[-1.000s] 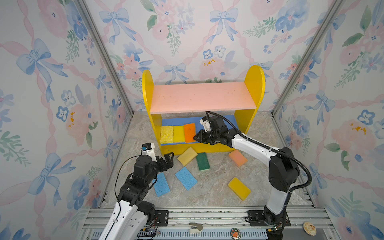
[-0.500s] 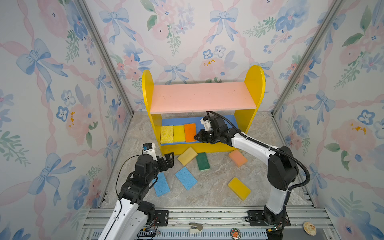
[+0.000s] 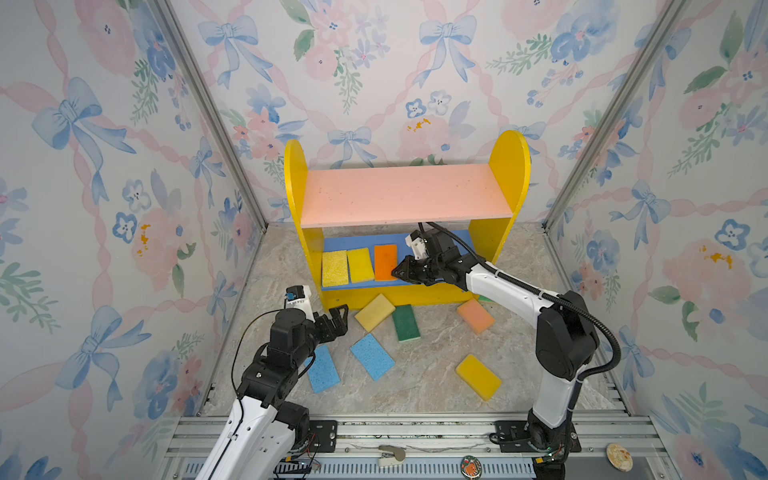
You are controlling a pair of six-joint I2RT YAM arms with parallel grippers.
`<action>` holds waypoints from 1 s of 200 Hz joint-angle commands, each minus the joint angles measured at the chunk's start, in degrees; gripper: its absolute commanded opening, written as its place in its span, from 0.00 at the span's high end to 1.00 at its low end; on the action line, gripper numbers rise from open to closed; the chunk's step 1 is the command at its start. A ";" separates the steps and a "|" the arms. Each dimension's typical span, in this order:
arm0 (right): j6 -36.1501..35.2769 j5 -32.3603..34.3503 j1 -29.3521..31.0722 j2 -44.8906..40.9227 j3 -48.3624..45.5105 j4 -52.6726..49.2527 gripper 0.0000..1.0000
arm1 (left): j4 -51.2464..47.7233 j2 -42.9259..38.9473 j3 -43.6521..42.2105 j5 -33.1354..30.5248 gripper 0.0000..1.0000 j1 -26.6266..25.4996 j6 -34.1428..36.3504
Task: Place and organize the cleaning sponges onto the shelf
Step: 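Press the orange sponge upright beside the yellow sponges with the right gripper, then release the orange sponge and move the right gripper over the green sponge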
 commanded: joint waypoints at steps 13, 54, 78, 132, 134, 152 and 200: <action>-1.92 -2.47 0.53 1.88 4.06 -4.18 0.81 | -0.66 0.15 0.90 0.22 0.02 0.39 1.42; -3.61 -1.97 0.90 1.99 4.25 -4.65 0.54 | -0.72 0.01 0.94 0.30 0.02 0.41 1.46; -3.31 -0.85 1.05 1.14 3.39 -3.26 0.33 | -0.65 -0.19 0.80 0.27 0.02 0.44 1.39; -2.62 -0.13 1.08 1.26 2.24 2.18 0.33 | -0.69 -0.24 0.77 0.37 0.02 0.41 1.38; -1.79 -0.23 1.08 1.41 2.37 2.39 0.33 | -0.66 -0.29 0.79 0.36 0.02 0.44 1.36; -0.31 -1.29 1.17 3.04 3.30 3.65 0.33 | -0.68 -0.34 0.81 0.36 0.02 0.39 1.33; -0.18 -2.14 2.05 4.01 4.09 4.08 0.33 | -0.66 -0.35 0.80 0.47 0.02 0.39 1.37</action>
